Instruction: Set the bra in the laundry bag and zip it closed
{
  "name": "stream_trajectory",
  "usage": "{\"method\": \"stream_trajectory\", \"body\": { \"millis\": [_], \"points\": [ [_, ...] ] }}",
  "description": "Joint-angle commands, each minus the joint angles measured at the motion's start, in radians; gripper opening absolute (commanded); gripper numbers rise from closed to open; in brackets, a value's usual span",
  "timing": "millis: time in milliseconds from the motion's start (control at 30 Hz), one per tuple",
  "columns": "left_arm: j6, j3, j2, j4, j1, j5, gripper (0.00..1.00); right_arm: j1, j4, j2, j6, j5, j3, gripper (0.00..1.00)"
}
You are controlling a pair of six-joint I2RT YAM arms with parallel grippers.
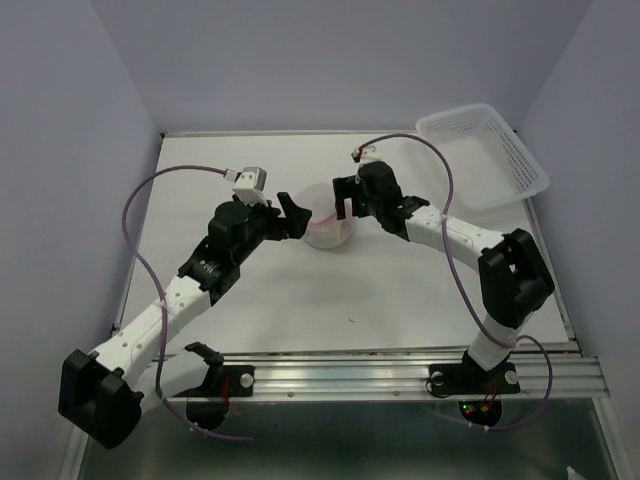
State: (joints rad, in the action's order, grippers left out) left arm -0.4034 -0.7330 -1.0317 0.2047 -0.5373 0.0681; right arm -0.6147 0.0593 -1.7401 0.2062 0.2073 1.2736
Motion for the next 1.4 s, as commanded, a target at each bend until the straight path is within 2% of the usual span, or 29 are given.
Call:
{"method": "stream_trajectory", "body": {
  "millis": [0, 100, 300, 433, 600, 800, 933, 1133, 1200, 1367],
  "points": [
    [-0.009, -0.04, 0.093, -0.1, -0.004, -0.178, 0.99, 0.0, -0.009, 0.034, 0.035, 0.038, -0.077, 1.0],
    [-0.022, -0.02, 0.137, -0.113, -0.003, -0.25, 0.99, 0.0, -0.018, 0.053, 0.059, 0.047, -0.154, 1.0],
    [-0.028, -0.016, 0.144, -0.142, -0.003, -0.281, 0.99, 0.0, -0.113, 0.08, 0.073, -0.006, -0.27, 1.0],
    [-0.035, -0.014, 0.133, -0.148, -0.001, -0.298, 0.99, 0.0, -0.131, 0.102, 0.052, -0.025, -0.275, 1.0],
    [-0.054, -0.009, 0.142, -0.162, -0.001, -0.317, 0.99, 0.0, -0.136, 0.23, 0.019, 0.001, -0.263, 1.0],
    [-0.109, -0.02, 0.205, -0.212, 0.005, -0.399, 0.99, 0.0, -0.086, 0.405, 0.076, 0.239, -0.272, 1.0],
    [-0.182, -0.048, 0.242, -0.319, 0.02, -0.497, 0.99, 0.039, -0.019, 0.514, 0.127, 0.411, -0.304, 1.0],
    [-0.343, -0.126, 0.263, -0.529, 0.092, -0.573, 0.99, 0.228, 0.062, 0.729, 0.222, 0.455, -0.437, 1.0],
    [-0.359, -0.131, 0.275, -0.562, 0.112, -0.571, 0.99, 0.228, 0.085, 0.805, 0.222, 0.545, -0.457, 1.0],
    [-0.391, -0.135, 0.3, -0.59, 0.155, -0.559, 0.99, 0.228, 0.094, 0.971, 0.231, 0.625, -0.529, 1.0]
  ]
}}
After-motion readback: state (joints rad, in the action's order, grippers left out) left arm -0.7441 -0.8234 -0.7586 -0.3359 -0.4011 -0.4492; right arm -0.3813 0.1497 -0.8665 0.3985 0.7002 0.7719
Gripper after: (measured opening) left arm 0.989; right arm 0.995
